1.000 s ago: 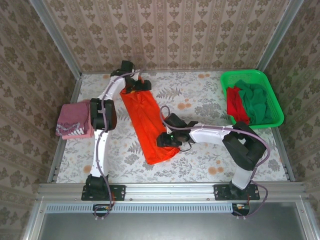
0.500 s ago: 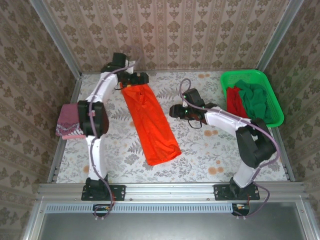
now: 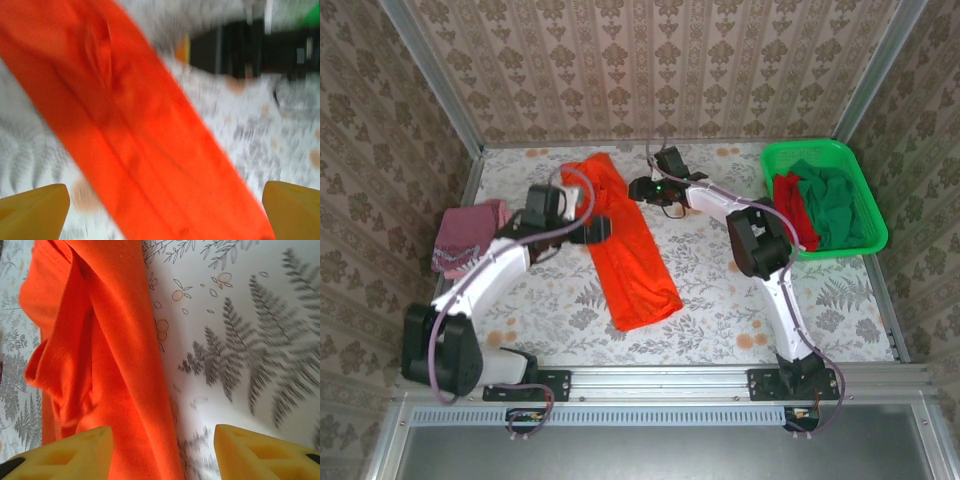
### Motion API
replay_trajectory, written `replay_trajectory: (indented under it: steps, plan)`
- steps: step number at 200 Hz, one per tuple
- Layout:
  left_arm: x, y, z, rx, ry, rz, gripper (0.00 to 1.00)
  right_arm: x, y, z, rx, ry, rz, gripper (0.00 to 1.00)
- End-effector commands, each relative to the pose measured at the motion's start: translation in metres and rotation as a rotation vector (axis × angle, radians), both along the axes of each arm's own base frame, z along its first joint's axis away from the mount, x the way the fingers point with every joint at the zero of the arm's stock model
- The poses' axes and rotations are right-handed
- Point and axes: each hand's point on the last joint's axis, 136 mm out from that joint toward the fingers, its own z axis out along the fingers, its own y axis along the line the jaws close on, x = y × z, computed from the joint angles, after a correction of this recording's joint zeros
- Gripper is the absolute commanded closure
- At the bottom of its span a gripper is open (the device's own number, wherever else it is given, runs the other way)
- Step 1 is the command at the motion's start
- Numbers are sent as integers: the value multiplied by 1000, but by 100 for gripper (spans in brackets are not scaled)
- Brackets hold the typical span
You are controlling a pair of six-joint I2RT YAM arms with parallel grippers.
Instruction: Fold and stack the t-shirts
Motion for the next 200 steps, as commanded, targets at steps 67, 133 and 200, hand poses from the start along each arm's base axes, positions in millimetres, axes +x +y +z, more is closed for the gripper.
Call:
replay_trajectory:
  steps: [67,133,200]
  plan:
    - [-83,59,10,-30,-180,245,0,33,50,-23,229,122,69,56]
    - [-81,58,14,2,-250,197,0,56,12,1,227,81,-7,100]
    - [-63,33,6,0,-253,85,0,42,-70,18,156,22,-134,100]
